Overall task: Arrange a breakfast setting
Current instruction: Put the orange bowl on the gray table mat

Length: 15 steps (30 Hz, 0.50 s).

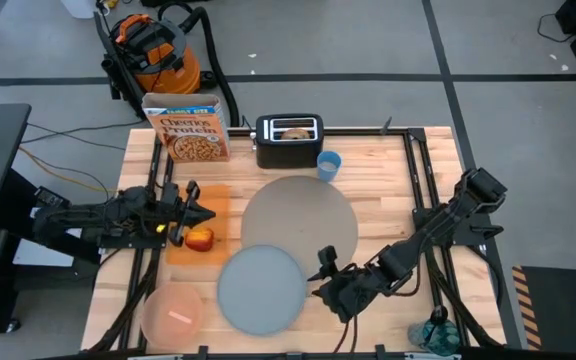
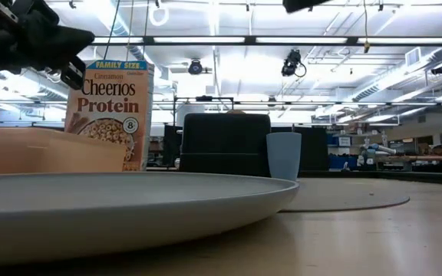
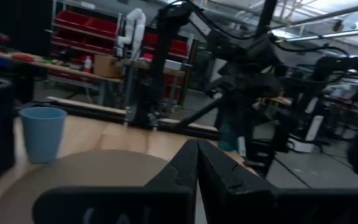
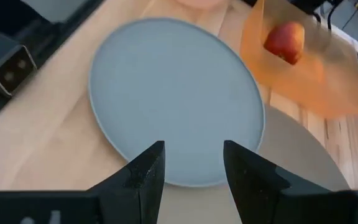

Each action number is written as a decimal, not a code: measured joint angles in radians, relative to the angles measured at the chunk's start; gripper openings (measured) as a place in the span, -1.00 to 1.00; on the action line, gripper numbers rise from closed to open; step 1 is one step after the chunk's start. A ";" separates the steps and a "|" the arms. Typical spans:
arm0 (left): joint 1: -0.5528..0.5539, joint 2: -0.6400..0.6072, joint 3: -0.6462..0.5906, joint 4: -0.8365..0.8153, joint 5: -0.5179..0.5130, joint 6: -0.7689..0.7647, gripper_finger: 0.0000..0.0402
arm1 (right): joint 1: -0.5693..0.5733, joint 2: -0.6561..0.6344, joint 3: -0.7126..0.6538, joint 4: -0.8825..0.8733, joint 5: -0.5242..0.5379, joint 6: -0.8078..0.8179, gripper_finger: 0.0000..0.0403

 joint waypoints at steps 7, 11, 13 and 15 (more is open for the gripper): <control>-0.224 0.242 0.064 0.056 -0.215 -0.015 -0.97 | -0.035 -0.074 0.000 -0.084 0.005 -0.001 -0.16; -0.358 0.401 0.175 0.046 -0.339 -0.019 -0.97 | -0.044 -0.119 0.000 -0.122 0.005 0.000 -0.16; -0.423 0.484 0.238 0.027 -0.397 -0.028 -0.98 | -0.045 -0.131 0.000 -0.150 0.005 -0.001 -0.16; -0.484 0.563 0.303 -0.007 -0.445 -0.068 -0.98 | -0.045 -0.139 0.000 -0.183 0.005 0.000 -0.16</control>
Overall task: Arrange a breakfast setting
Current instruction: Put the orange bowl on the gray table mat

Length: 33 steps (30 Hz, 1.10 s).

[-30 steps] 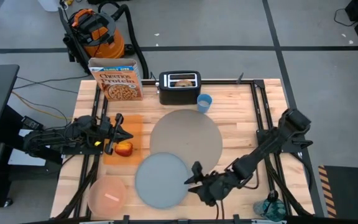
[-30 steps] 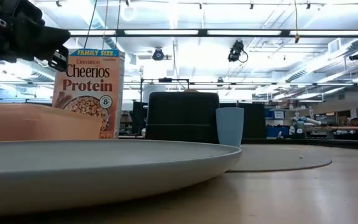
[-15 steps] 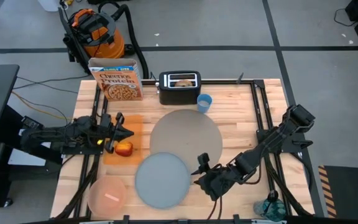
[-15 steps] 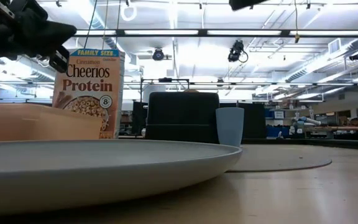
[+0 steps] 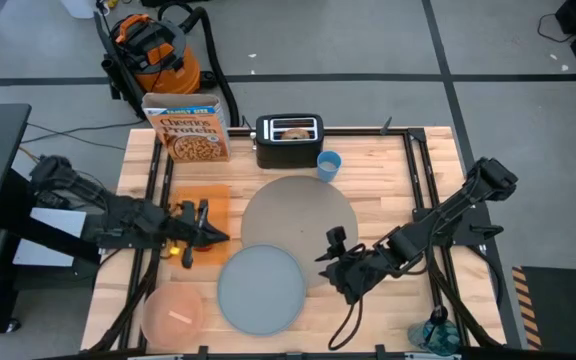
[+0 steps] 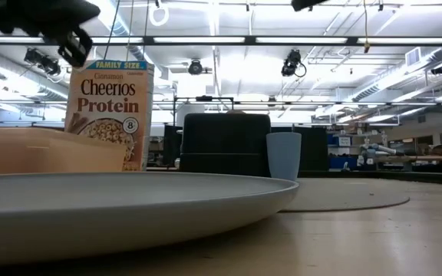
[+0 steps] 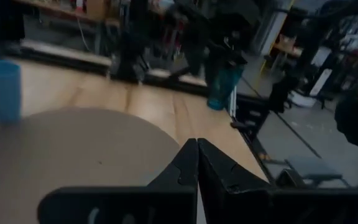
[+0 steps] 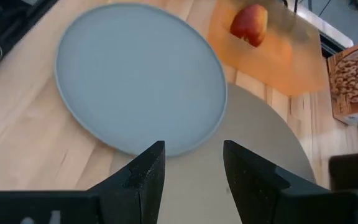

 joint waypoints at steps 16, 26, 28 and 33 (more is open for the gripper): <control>-0.380 0.613 0.672 -0.550 0.039 -0.768 -0.96 | -0.029 -0.004 0.000 -0.128 -0.003 0.010 -0.16; -0.502 0.857 0.928 -0.698 0.116 -1.240 -0.95 | -0.104 -0.004 0.000 -0.101 -0.034 -0.057 -0.16; -0.516 0.889 0.943 -0.758 0.145 -1.344 -0.95 | -0.124 -0.004 0.000 -0.085 -0.081 -0.055 -0.16; -0.520 0.954 0.944 -0.940 0.304 -1.534 -0.96 | -0.166 -0.004 0.000 -0.063 -0.208 -0.080 -0.16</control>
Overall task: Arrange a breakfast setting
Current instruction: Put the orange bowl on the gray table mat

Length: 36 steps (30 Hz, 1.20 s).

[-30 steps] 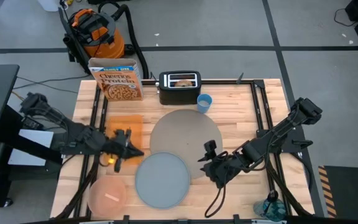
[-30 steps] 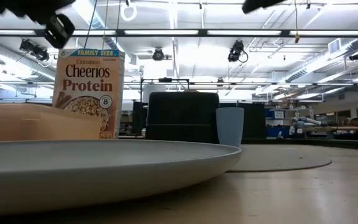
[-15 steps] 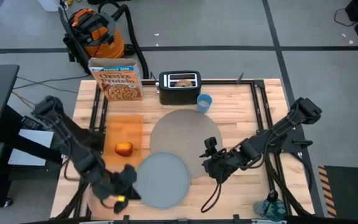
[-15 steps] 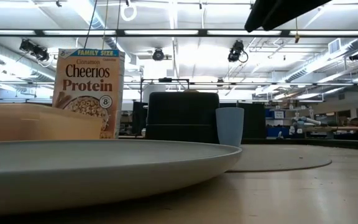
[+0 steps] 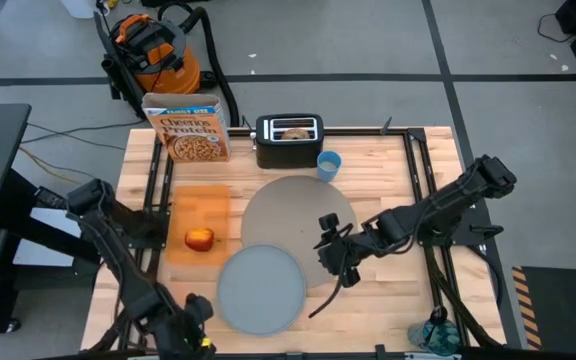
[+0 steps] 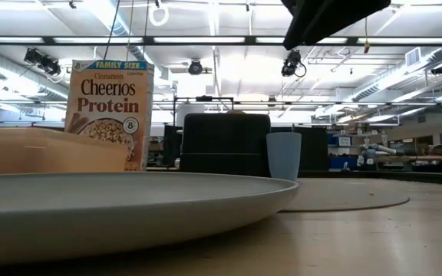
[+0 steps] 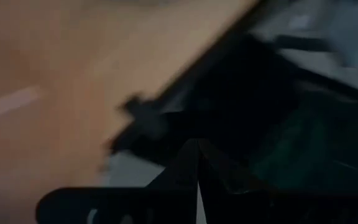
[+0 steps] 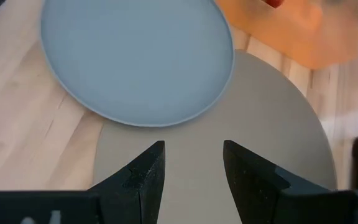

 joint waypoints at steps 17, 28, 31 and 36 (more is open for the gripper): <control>0.002 0.029 0.000 -0.181 0.023 -0.056 -0.30 | -0.056 0.000 -0.009 0.012 -0.014 0.007 -0.16; 0.013 0.118 0.000 -0.162 0.025 0.096 -0.03 | -0.056 0.001 -0.104 0.049 -0.015 0.035 -0.16; 0.016 0.144 0.000 -0.163 0.022 0.105 -0.08 | -0.056 0.001 -0.105 0.051 -0.015 0.042 -0.16; 0.019 0.206 0.000 -0.160 0.094 0.111 -0.17 | -0.056 0.001 -0.105 0.057 -0.015 0.042 -0.16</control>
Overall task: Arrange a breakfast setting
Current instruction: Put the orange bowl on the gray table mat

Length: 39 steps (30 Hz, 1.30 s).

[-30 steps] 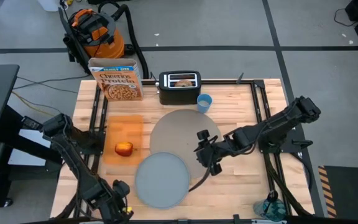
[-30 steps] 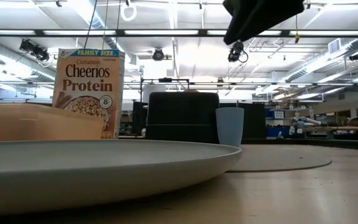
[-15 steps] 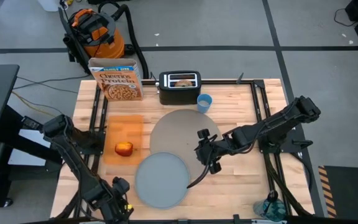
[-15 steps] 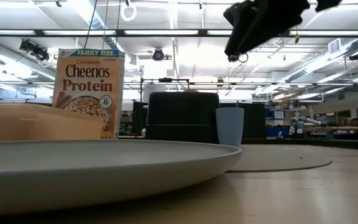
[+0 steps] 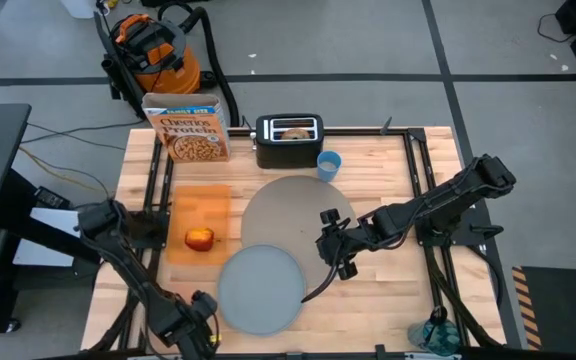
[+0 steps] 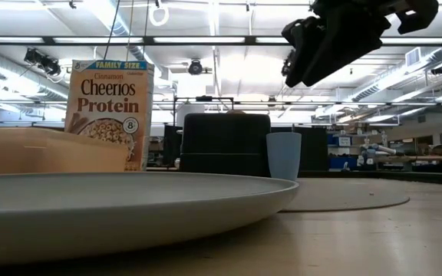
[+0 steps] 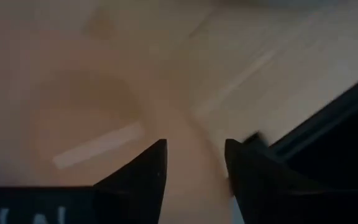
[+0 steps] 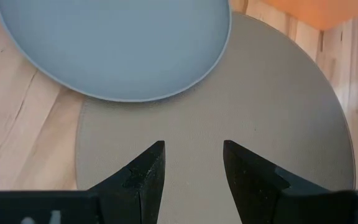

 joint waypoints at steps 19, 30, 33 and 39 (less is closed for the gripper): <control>0.004 0.016 0.037 0.042 0.144 0.018 -0.89 | 0.005 0.000 0.000 -0.003 0.012 -0.002 -0.16; 0.009 0.018 0.324 -0.236 0.106 0.159 -0.93 | 0.007 -0.001 0.000 -0.003 0.012 0.000 -0.16; 0.018 0.018 0.413 -0.325 0.031 0.201 -0.93 | 0.008 -0.001 0.000 -0.007 0.017 0.007 -0.16; 0.074 0.018 0.558 -0.338 -0.213 0.486 -0.93 | 0.010 -0.008 0.000 -0.085 0.105 0.059 -0.16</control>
